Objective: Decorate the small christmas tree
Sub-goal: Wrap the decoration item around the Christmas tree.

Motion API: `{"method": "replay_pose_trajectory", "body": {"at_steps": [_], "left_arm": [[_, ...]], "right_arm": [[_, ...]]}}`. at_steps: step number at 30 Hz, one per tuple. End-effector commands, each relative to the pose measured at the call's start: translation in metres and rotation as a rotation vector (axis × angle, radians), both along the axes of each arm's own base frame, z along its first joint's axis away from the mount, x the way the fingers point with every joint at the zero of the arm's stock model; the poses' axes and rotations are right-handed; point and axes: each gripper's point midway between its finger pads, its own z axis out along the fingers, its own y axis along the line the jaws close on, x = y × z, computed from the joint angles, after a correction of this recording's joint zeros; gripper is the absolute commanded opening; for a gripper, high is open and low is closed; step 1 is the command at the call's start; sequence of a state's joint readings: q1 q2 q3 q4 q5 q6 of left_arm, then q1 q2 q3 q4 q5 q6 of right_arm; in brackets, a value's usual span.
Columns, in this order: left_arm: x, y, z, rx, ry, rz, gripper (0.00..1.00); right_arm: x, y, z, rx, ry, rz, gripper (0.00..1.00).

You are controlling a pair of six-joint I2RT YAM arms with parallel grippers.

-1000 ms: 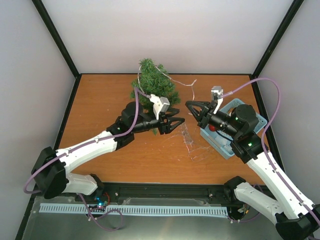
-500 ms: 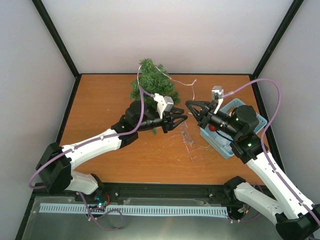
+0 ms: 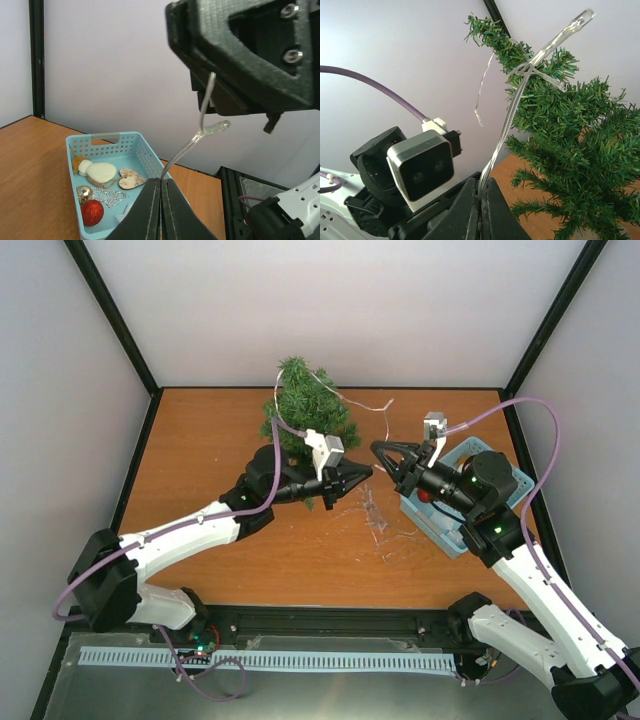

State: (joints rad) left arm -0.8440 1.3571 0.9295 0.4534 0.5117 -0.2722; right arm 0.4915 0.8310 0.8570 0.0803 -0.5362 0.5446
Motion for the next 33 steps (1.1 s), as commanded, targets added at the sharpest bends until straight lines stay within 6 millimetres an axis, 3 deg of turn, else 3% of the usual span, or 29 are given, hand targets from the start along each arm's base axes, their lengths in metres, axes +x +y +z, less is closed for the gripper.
{"method": "replay_pose_trajectory", "body": {"at_steps": [1,5,7,10,13,20,26,33], "left_arm": [[-0.02,0.012,0.027,-0.073,-0.074,-0.021,0.01],[-0.02,0.028,0.032,-0.091,-0.049,0.043,0.01],[-0.016,0.033,0.03,-0.08,-0.014,0.087,0.01],[-0.01,0.039,0.031,-0.061,0.031,0.133,0.01],[-0.01,0.043,0.036,-0.07,0.065,0.148,0.0],[-0.001,0.057,0.044,-0.098,0.163,0.228,0.01],[0.001,0.072,0.056,-0.147,0.196,0.259,0.01],[0.004,0.078,0.056,-0.162,0.212,0.275,0.01]], "right_arm": [[-0.001,0.001,0.001,0.009,-0.016,0.002,0.03],[0.004,-0.003,-0.006,-0.045,-0.031,-0.041,0.16],[0.005,-0.007,-0.011,-0.103,-0.07,-0.075,0.28],[-0.003,-0.016,-0.027,-0.208,-0.146,-0.103,0.45],[-0.008,-0.03,-0.047,-0.302,-0.216,-0.164,0.54],[0.001,-0.046,-0.103,-0.461,-0.223,-0.246,0.56],[-0.002,-0.014,-0.153,-0.489,-0.142,-0.046,0.52],[0.002,0.008,-0.201,-0.606,-0.131,0.02,0.51]]}}
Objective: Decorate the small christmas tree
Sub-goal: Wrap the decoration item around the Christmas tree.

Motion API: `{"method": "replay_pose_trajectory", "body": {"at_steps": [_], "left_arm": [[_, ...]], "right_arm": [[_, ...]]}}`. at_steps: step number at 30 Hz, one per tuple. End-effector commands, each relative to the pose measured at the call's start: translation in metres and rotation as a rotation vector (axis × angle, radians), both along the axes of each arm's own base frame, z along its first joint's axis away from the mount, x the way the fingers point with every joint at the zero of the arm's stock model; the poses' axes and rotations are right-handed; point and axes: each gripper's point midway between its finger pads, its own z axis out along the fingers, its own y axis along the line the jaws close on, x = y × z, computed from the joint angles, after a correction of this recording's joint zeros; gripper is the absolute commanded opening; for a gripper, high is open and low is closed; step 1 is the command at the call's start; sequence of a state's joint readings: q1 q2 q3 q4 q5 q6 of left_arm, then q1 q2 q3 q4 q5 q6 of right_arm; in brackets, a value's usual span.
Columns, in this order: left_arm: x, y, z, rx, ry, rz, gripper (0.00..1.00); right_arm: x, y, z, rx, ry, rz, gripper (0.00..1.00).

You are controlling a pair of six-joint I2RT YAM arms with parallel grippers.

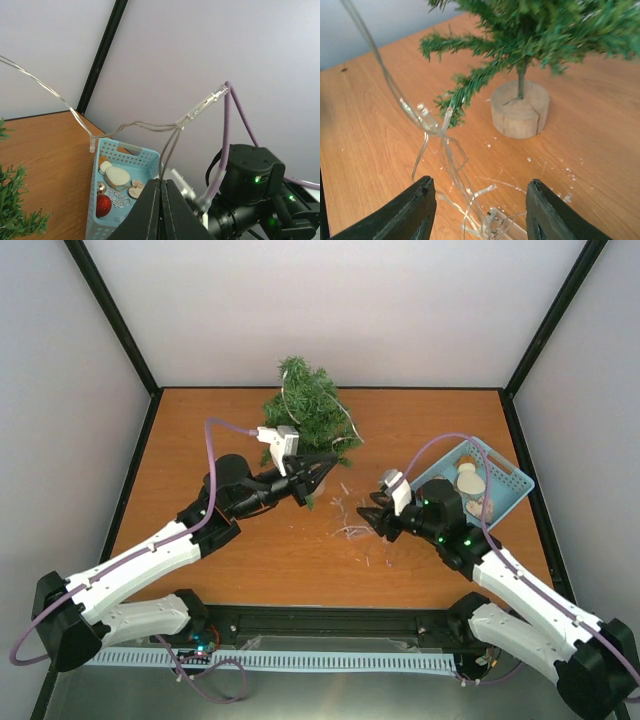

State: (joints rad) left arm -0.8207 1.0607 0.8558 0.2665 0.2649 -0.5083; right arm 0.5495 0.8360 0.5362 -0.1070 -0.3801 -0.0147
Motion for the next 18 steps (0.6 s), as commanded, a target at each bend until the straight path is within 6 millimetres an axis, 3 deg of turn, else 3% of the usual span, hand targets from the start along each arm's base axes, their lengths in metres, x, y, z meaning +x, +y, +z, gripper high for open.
{"method": "replay_pose_trajectory", "body": {"at_steps": [1,5,13,18], "left_arm": [[0.002,0.006,0.019,-0.048,0.0,0.018,0.01],[0.003,0.007,0.02,-0.048,-0.001,0.02,0.01],[0.002,0.007,0.024,-0.058,-0.009,0.017,0.01],[0.004,0.006,0.023,-0.056,-0.006,0.019,0.01]], "right_arm": [[-0.001,0.018,-0.009,-0.042,-0.073,0.079,0.51],[-0.005,0.028,-0.02,-0.059,-0.091,0.116,0.5],[0.006,0.037,-0.04,-0.11,-0.103,0.112,0.52],[0.008,0.042,-0.038,-0.112,-0.126,0.132,0.48]]}}
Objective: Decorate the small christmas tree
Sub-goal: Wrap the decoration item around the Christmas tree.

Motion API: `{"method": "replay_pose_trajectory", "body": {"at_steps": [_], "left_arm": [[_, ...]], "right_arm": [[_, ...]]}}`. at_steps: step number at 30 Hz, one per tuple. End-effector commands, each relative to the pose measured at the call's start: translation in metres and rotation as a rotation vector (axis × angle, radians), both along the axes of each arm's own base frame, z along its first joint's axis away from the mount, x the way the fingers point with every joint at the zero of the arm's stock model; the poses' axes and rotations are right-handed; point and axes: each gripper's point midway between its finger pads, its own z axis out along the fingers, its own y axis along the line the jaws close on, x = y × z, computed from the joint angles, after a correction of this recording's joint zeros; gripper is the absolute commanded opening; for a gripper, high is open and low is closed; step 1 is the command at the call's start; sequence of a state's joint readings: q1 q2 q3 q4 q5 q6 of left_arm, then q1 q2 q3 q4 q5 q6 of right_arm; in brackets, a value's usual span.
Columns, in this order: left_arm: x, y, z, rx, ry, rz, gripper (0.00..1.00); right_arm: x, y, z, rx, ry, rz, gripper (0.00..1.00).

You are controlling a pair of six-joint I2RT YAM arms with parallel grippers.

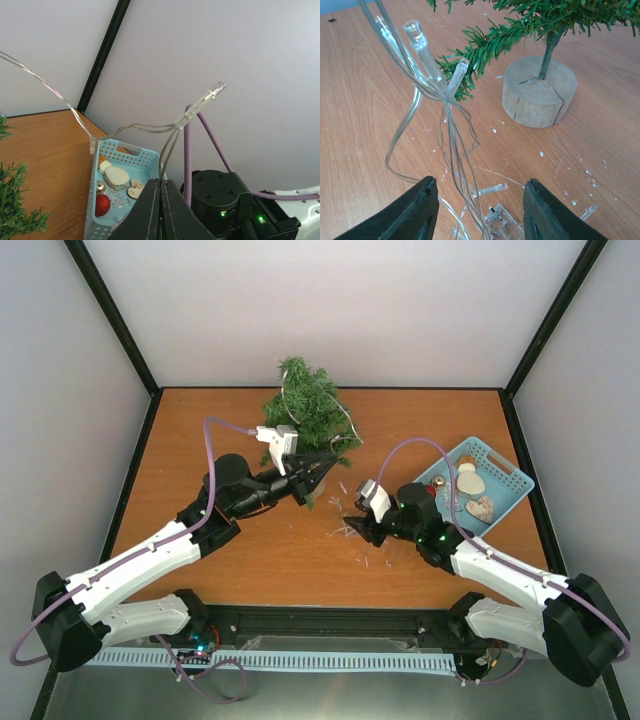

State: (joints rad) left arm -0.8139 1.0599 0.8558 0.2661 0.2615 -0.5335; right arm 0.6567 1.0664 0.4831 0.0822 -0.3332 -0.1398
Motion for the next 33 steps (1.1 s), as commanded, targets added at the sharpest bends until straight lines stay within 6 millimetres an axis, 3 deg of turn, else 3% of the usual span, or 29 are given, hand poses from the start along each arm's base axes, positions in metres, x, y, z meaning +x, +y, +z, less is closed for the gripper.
{"method": "replay_pose_trajectory", "body": {"at_steps": [1,12,18,22,27,33], "left_arm": [[0.001,0.004,0.023,-0.045,-0.028,0.01,0.01],[0.003,0.004,0.023,-0.048,-0.026,0.015,0.01],[0.006,0.005,0.018,-0.033,-0.026,0.033,0.01],[0.011,0.006,0.01,-0.012,-0.022,0.058,0.01],[0.014,0.004,0.002,0.006,-0.019,0.07,0.01],[0.019,0.01,0.0,0.033,-0.026,0.113,0.01]], "right_arm": [[0.006,0.008,0.02,0.026,-0.102,0.024,0.48],[0.011,0.017,0.009,-0.031,-0.111,0.08,0.45],[0.01,0.011,0.035,0.01,-0.191,0.056,0.04],[-0.003,0.01,0.053,0.052,-0.241,0.099,0.03],[-0.012,0.01,0.052,0.053,-0.219,0.128,0.03],[-0.004,-0.007,0.057,0.062,-0.148,-0.023,0.03]]}}
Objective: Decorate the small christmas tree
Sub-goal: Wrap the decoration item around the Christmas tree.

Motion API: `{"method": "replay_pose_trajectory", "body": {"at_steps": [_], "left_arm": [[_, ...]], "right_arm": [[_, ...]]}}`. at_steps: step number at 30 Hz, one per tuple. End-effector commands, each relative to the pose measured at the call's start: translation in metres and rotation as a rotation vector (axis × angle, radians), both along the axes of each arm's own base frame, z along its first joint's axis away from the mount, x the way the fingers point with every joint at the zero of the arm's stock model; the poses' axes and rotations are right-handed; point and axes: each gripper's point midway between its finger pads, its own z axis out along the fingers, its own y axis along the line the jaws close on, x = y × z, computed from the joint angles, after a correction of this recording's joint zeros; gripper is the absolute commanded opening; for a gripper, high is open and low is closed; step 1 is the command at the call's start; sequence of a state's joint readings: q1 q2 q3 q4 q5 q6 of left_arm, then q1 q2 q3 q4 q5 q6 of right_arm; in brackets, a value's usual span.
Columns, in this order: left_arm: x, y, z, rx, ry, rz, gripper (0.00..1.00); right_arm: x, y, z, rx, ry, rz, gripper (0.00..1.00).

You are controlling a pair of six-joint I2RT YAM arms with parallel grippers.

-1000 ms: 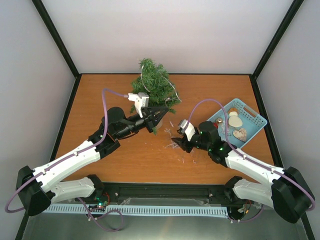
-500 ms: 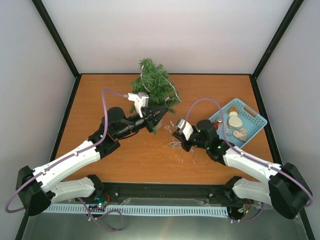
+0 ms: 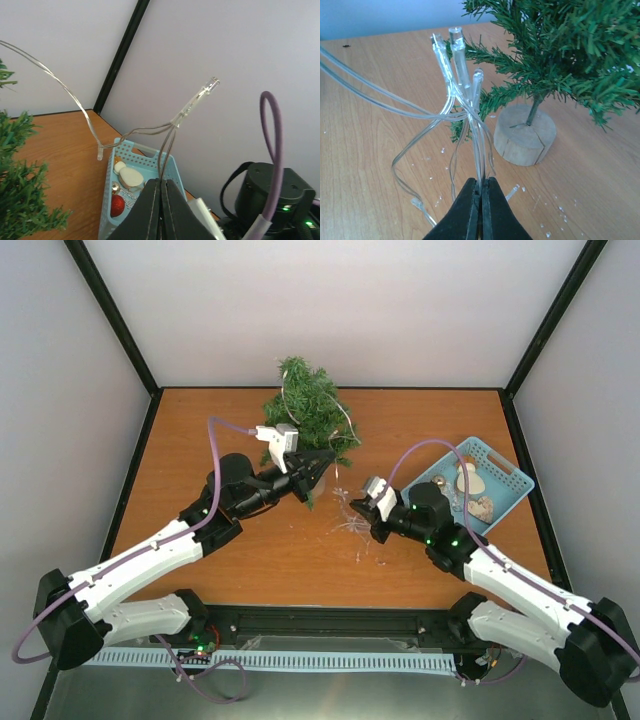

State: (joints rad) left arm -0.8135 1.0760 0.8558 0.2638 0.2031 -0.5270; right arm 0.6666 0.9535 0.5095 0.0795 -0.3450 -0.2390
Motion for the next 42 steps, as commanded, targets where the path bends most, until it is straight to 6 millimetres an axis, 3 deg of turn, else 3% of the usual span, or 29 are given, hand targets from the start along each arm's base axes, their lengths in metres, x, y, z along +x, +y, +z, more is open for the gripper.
{"method": "replay_pose_trajectory", "body": {"at_steps": [1,8,14,19,25,31,38,42], "left_arm": [[0.009,0.01,0.007,0.027,-0.038,0.074,0.01],[0.012,0.017,0.012,0.055,-0.024,0.108,0.01],[0.005,0.024,0.0,0.077,0.037,0.109,0.01],[0.003,0.04,0.006,0.088,0.018,0.167,0.01],[0.015,0.061,0.009,0.12,0.05,0.268,0.01],[0.025,0.085,0.001,0.112,0.126,0.353,0.01],[0.035,0.101,0.002,0.127,0.131,0.42,0.01],[0.038,0.104,0.004,0.137,0.12,0.442,0.01]], "right_arm": [[-0.001,-0.01,0.01,0.035,0.055,-0.079,0.03],[-0.028,-0.016,0.0,0.027,0.148,-0.025,0.03],[-0.036,-0.012,0.007,0.07,0.216,-0.003,0.03],[-0.037,-0.012,0.01,0.083,0.224,-0.006,0.03],[-0.033,-0.016,0.029,0.111,0.207,-0.048,0.03],[-0.028,-0.034,0.049,0.155,0.156,-0.153,0.03],[-0.051,-0.047,0.079,0.249,0.062,-0.105,0.03],[-0.063,-0.052,0.081,0.261,0.072,-0.089,0.03]]}}
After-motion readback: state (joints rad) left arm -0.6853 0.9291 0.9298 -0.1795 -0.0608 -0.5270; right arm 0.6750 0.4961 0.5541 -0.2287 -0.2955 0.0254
